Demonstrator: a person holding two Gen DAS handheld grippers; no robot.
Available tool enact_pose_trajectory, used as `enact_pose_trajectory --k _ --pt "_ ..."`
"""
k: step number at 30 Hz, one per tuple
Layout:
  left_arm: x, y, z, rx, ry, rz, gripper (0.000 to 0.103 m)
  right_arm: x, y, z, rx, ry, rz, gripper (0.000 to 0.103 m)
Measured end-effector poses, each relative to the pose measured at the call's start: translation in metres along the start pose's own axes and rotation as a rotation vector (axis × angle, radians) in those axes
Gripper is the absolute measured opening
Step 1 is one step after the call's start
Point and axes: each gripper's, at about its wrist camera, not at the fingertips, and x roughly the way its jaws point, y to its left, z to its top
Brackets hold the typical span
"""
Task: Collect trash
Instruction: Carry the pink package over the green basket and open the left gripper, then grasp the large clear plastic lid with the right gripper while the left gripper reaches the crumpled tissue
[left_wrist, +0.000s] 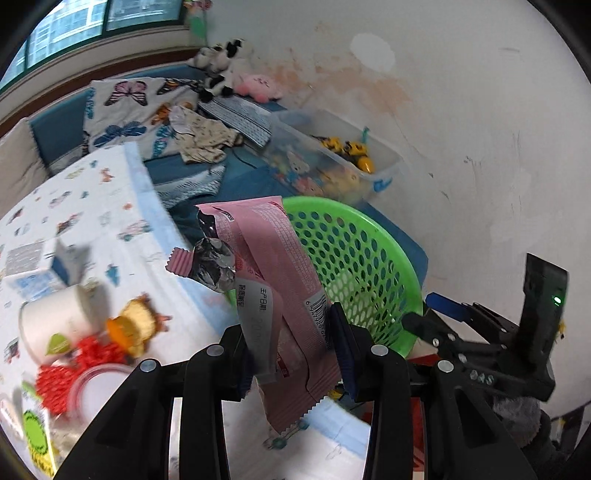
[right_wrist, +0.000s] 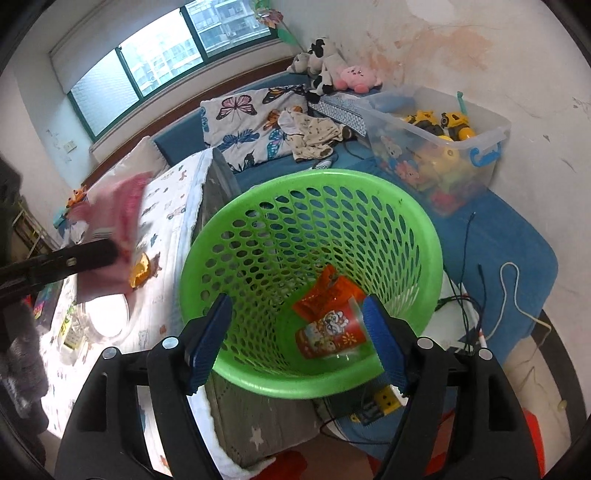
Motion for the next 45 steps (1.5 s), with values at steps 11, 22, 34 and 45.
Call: enact_pose_trajectory --k 11,22,34,45 --pt "0.037 -0.022 0.005 0.036 0.037 -0.017 0.067 -0.007 -0.006 -0.015 0.025 0.000 -0.004 0.073" --pt "-0.003 -0.007 -0.013 0.016 -0.032 -0.003 0.069 -0.017 0.006 -0.024 0.023 -0.008 0.013 0.074" --pt "-0.072 0.048 -0.057 -0.034 -0.136 0.127 0.069 -0.013 0.054 -0.029 -0.054 0.003 0.069 0.075" --pt "-0.123 0.118 -0.105 -0.170 -0.185 0.206 0.069 0.000 0.104 -0.029 -0.146 0.024 0.135 0.085"
